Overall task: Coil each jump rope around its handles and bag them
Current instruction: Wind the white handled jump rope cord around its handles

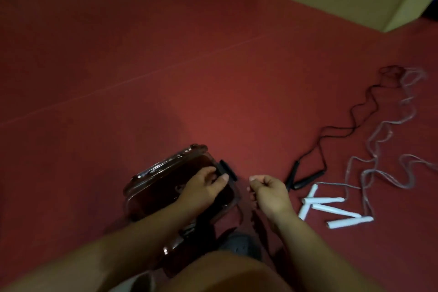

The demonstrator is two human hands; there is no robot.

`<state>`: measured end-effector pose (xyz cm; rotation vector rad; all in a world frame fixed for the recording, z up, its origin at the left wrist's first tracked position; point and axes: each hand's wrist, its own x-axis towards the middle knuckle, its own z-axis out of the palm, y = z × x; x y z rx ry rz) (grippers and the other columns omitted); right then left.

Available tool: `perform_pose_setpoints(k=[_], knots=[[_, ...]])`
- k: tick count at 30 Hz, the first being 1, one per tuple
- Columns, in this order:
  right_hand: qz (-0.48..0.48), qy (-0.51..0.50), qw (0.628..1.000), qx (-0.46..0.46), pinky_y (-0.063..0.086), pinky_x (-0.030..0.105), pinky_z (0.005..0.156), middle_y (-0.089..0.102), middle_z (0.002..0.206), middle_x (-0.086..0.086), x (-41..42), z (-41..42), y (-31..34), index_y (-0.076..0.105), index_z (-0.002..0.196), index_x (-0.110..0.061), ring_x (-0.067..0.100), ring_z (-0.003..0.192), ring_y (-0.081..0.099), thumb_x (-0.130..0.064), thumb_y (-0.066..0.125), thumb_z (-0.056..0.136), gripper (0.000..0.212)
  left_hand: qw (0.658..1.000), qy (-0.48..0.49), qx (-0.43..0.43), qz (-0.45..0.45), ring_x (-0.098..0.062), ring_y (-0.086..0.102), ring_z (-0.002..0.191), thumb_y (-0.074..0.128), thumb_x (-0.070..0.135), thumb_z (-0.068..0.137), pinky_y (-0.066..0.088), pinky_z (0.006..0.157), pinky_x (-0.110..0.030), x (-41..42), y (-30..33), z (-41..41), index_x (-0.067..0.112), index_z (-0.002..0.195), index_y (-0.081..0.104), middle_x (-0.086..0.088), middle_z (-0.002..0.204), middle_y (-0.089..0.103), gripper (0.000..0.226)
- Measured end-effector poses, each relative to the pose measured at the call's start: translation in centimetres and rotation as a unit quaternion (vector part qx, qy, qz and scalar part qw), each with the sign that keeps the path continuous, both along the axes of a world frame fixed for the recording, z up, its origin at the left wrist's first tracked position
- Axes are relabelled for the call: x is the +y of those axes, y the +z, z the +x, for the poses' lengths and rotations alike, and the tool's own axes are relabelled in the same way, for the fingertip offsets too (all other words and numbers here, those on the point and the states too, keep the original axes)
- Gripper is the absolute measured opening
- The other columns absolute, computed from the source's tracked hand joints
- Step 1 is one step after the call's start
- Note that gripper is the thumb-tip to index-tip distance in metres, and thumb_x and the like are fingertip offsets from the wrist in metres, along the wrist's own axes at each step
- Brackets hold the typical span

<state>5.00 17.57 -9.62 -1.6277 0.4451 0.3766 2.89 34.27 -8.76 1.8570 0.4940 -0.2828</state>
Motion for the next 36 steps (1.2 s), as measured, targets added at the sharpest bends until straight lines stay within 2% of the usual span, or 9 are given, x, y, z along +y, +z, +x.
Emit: perform_pose_setpoints(k=[6,10,12,16,21,24,27,32,36], knots=[[-0.064,-0.12,0.989,-0.053,0.04,0.024,0.055,0.061,0.056,0.0,-10.0,-0.6,1.1,0.065,0.069,-0.014,0.014,0.052,0.05,-0.018,0.062,0.09,0.022,0.983,-0.18,-0.019,0.038,-0.012,0.063,0.085,0.063,0.051,0.089,0.048,0.076,-0.027,-8.5,3.4,5.4,0.021,0.094,0.069,0.004,0.096,0.07,0.031],[-0.033,-0.261,0.964,-0.039,0.042,0.029,0.062,0.068,0.069,0.01,-17.1,-2.9,-0.4,0.067,0.071,-0.014,0.016,0.058,0.054,-0.012,0.059,0.09,0.02,0.964,-0.259,-0.027,0.049,-0.016,0.055,0.07,0.062,0.039,0.093,0.046,0.067,-0.034,-16.8,1.3,7.8,0.017,0.072,0.062,-0.001,0.07,0.063,0.031],[-0.017,-0.317,0.948,-0.023,0.04,0.029,0.056,0.064,0.068,0.012,-19.1,-4.0,-1.3,0.068,0.075,-0.009,0.019,0.055,0.051,-0.015,0.061,0.091,0.018,0.949,-0.307,-0.03,0.069,-0.016,0.052,0.066,0.062,0.034,0.095,0.048,0.067,-0.037,-20.0,-1.7,8.1,0.016,0.066,0.058,0.0,0.062,0.057,0.034],[-0.037,-0.367,0.93,0.0,0.036,0.028,0.051,0.057,0.058,0.007,-22.7,-5.1,-3.6,0.065,0.071,-0.006,0.019,0.05,0.044,-0.015,0.062,0.092,0.023,0.922,-0.358,-0.023,0.147,-0.019,0.066,0.08,0.064,0.041,0.091,0.045,0.064,-0.024,-25.0,-7.0,7.0,0.018,0.095,0.069,0.0,0.083,0.069,0.024],[-0.059,-0.388,0.919,0.029,0.037,0.029,0.052,0.054,0.052,0.002,-25.5,-5.5,-7.8,0.062,0.065,-0.011,0.017,0.05,0.043,-0.019,0.063,0.091,0.028,0.897,-0.372,-0.095,0.217,-0.028,0.064,0.11,0.068,0.039,0.088,0.048,0.088,-0.032,-29.2,-10.8,7.2,0.013,0.117,0.068,-0.01,0.113,0.071,0.039],[-0.049,-0.399,0.913,0.064,0.039,0.031,0.053,0.055,0.05,0.0,-26.2,-5.8,-10.9,0.062,0.063,-0.011,0.017,0.05,0.045,-0.022,0.064,0.091,0.03,0.836,-0.458,-0.167,0.252,-0.025,0.06,0.113,0.068,0.047,0.084,0.044,0.093,-0.032,-31.4,-13.6,7.3,0.019,0.115,0.067,-0.002,0.12,0.068,0.042],[-0.055,-0.385,0.917,0.092,0.04,0.027,0.051,0.054,0.045,-0.006,-26.6,-5.7,-12.8,0.061,0.059,-0.013,0.012,0.043,0.046,-0.023,0.063,0.091,0.034,0.795,-0.496,-0.162,0.309,-0.027,0.055,0.116,0.07,0.053,0.078,0.043,0.094,-0.034,-33.3,-15.1,7.4,0.021,0.115,0.063,0.001,0.128,0.062,0.049],[-0.075,-0.373,0.918,0.112,0.043,0.031,0.055,0.055,0.046,-0.004,-27.2,-4.4,-13.0,0.061,0.051,-0.014,0.017,0.049,0.048,-0.026,0.062,0.089,0.041,0.747,-0.511,-0.138,0.402,-0.025,0.065,0.101,0.058,0.04,0.087,0.048,0.084,-0.034,-34.6,-15.0,7.1,0.019,0.099,0.062,-0.004,0.101,0.07,0.024],[0.008,-0.413,0.904,0.111,0.034,0.024,0.046,0.049,0.039,-0.007,-27.5,-3.5,-12.2,0.057,0.05,-0.014,0.012,0.038,0.041,-0.019,0.061,0.092,0.042,0.782,-0.529,-0.06,0.324,-0.025,0.067,0.097,0.053,0.032,0.088,0.048,0.083,-0.03,-34.5,-14.1,6.7,0.018,0.105,0.064,-0.003,0.099,0.072,0.025]])
